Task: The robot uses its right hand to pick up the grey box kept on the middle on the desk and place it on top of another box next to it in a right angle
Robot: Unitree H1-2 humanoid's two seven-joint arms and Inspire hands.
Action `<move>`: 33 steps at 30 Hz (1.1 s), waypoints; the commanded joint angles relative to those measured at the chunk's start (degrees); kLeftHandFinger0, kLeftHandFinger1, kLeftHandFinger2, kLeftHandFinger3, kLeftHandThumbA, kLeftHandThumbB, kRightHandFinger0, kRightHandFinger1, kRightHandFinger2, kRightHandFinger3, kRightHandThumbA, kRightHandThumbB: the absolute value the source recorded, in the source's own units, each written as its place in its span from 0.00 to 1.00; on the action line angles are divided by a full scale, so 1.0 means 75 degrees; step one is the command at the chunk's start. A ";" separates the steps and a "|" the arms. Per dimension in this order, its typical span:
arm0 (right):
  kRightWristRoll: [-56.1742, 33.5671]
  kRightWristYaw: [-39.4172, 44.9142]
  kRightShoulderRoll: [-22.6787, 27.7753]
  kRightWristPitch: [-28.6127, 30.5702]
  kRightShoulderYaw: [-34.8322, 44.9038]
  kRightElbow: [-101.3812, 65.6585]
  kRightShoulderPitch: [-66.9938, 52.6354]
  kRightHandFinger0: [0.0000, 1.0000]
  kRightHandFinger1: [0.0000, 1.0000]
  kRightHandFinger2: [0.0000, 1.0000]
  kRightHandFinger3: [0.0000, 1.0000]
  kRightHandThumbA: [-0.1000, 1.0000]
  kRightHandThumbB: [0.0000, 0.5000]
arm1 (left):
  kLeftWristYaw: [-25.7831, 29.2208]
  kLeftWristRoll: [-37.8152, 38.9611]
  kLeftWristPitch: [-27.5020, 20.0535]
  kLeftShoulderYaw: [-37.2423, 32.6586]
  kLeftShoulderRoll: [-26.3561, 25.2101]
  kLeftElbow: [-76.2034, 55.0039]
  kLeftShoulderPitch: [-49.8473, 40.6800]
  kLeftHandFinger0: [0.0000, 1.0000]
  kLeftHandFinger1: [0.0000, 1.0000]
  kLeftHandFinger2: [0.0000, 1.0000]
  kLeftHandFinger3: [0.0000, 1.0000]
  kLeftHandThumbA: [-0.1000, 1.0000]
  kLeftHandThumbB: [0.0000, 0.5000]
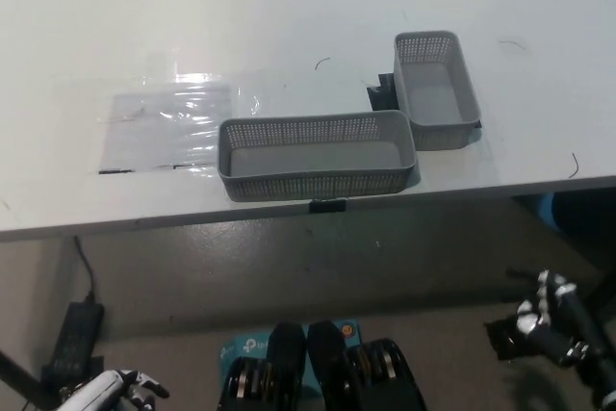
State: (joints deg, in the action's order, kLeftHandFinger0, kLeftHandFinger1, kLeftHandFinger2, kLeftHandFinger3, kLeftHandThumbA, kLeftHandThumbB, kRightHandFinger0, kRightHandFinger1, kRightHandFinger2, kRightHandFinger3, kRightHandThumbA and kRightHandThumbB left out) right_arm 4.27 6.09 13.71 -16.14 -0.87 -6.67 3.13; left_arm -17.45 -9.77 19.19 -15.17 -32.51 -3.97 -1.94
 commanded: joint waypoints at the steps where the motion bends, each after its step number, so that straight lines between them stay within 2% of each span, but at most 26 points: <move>1: -0.0437 0.0451 0.0443 -0.0542 0.0247 -0.0915 0.0600 0.38 0.47 0.61 0.77 0.00 0.40 | -0.0172 -0.0069 0.0138 0.0138 -0.0090 -0.0209 0.0056 0.31 0.34 0.47 0.62 0.38 0.65; 3: -0.0342 0.0539 0.0667 -0.0705 0.0219 -0.1170 0.0773 0.41 0.50 0.63 0.77 0.00 0.43 | -0.0181 -0.0129 0.0124 0.0105 -0.0090 -0.0213 0.0085 0.32 0.35 0.47 0.62 0.38 0.66; 4: -0.0326 0.0712 0.0905 -0.0804 0.0159 -0.1268 0.1036 0.38 0.45 0.57 0.75 0.00 0.49 | -0.0184 -0.0124 0.0121 0.0110 -0.0079 -0.0182 0.0090 0.31 0.33 0.46 0.61 0.38 0.68; 7: -0.0286 0.0946 0.1259 -0.0907 0.0025 -0.1342 0.1508 0.35 0.42 0.53 0.73 0.06 0.54 | -0.0218 -0.0133 0.0084 0.0139 -0.0131 -0.0176 0.0086 0.32 0.35 0.48 0.61 0.37 0.66; 8: -0.0179 0.1033 0.1459 -0.0970 -0.0051 -0.1327 0.1834 0.36 0.42 0.52 0.70 0.12 0.59 | -0.0232 -0.0140 0.0137 0.0133 -0.0119 -0.0154 0.0109 0.34 0.37 0.51 0.62 0.36 0.65; 9: -0.0057 0.1020 0.1547 -0.0874 -0.0106 -0.1296 0.1986 0.36 0.41 0.50 0.65 0.11 0.60 | -0.0230 -0.0149 0.0111 0.0136 -0.0118 -0.0143 0.0110 0.34 0.37 0.51 0.62 0.35 0.64; 10: 0.0169 0.0891 0.1588 -0.0710 -0.0160 -0.1230 0.2177 0.32 0.38 0.45 0.59 0.09 0.62 | -0.0251 -0.0055 0.0151 0.0190 -0.0081 -0.0155 0.0106 0.30 0.34 0.48 0.62 0.33 0.64; 11: 0.0241 0.0735 0.1517 -0.0528 -0.0156 -0.1198 0.2187 0.26 0.33 0.41 0.54 0.06 0.65 | -0.0290 -0.0066 0.0115 0.0198 -0.0155 -0.0166 0.0114 0.30 0.34 0.49 0.61 0.33 0.64; 12: 0.0337 0.0511 0.1430 -0.0092 -0.0121 -0.0949 0.2368 0.21 0.29 0.38 0.51 0.05 0.63 | -0.0269 -0.0152 0.0079 0.0165 -0.0173 -0.0164 0.0117 0.31 0.35 0.49 0.61 0.34 0.65; 15: 0.0383 0.0337 0.1307 0.0252 -0.0074 -0.0558 0.2545 0.17 0.25 0.36 0.51 0.10 0.63 | -0.0271 -0.0154 0.0122 0.0200 -0.0188 -0.0258 0.0013 0.31 0.34 0.49 0.61 0.33 0.65; 16: 0.0409 0.0365 0.1326 0.0350 -0.0102 -0.0371 0.2670 0.17 0.25 0.38 0.53 0.14 0.66 | -0.0269 -0.0187 0.0120 0.0188 -0.0202 -0.0289 -0.0001 0.32 0.35 0.49 0.61 0.33 0.64; 17: 0.0475 0.0401 0.1366 0.0473 -0.0155 -0.0185 0.2802 0.21 0.28 0.39 0.57 0.15 0.69 | -0.0285 -0.0152 0.0218 0.0212 -0.0180 -0.0300 -0.0001 0.32 0.35 0.49 0.62 0.33 0.65; 18: 0.0659 0.0565 0.1509 0.0445 -0.0351 0.0028 0.3030 0.37 0.38 0.46 0.68 0.16 0.74 | -0.0301 -0.0181 0.0243 0.0193 -0.0189 -0.0306 0.0010 0.29 0.33 0.48 0.62 0.33 0.64; 19: 0.0736 0.0682 0.1587 0.0479 -0.0473 0.0197 0.3174 0.41 0.40 0.48 0.71 0.16 0.74 | -0.0289 -0.0217 0.0202 0.0180 -0.0194 -0.0280 0.0015 0.29 0.33 0.48 0.61 0.33 0.64; 20: 0.0752 0.0761 0.1633 0.0501 -0.0572 0.0339 0.3317 0.44 0.43 0.51 0.72 0.15 0.74 | -0.0303 -0.0221 0.0223 0.0183 -0.0198 -0.0307 0.0008 0.33 0.37 0.51 0.61 0.34 0.64; 23: 0.0992 0.0792 0.1732 0.0710 -0.0877 0.0702 0.3632 0.48 0.49 0.57 0.71 0.16 0.74 | -0.0342 -0.0171 0.0211 0.0215 -0.0186 -0.0251 0.0016 0.34 0.37 0.53 0.62 0.36 0.66; 26: 0.1198 0.0769 0.1741 0.0790 -0.1102 0.0925 0.3907 0.42 0.50 0.59 0.69 0.14 0.74 | -0.0374 -0.0258 0.0263 0.0197 -0.0209 -0.0251 0.0049 0.35 0.38 0.55 0.63 0.38 0.67; 29: 0.1283 0.0819 0.1704 0.0743 -0.1240 0.1118 0.4164 0.43 0.52 0.61 0.69 0.11 0.74 | -0.0392 -0.0278 0.0245 0.0223 -0.0216 -0.0255 0.0067 0.37 0.40 0.56 0.64 0.37 0.67; 31: 0.1575 0.0826 0.1746 0.1007 -0.1498 0.1420 0.4424 0.55 0.66 0.74 0.71 0.13 0.71 | -0.0366 -0.0284 0.0167 0.0255 -0.0190 -0.0255 0.0046 0.33 0.36 0.52 0.61 0.35 0.67; 33: 0.1829 0.0854 0.1779 0.1124 -0.1745 0.1628 0.4583 0.66 0.77 0.82 0.74 0.18 0.73 | -0.0369 -0.0317 0.0103 0.0249 -0.0205 -0.0233 -0.0020 0.32 0.36 0.52 0.61 0.35 0.66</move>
State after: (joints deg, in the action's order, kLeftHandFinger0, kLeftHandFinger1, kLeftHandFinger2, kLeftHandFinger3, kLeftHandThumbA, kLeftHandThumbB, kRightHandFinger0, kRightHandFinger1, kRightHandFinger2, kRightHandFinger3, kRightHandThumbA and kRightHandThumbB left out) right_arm 13.13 11.39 25.06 -12.73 -12.02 4.30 33.09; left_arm -19.60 -11.11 20.15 -14.07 -32.56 -4.28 -1.93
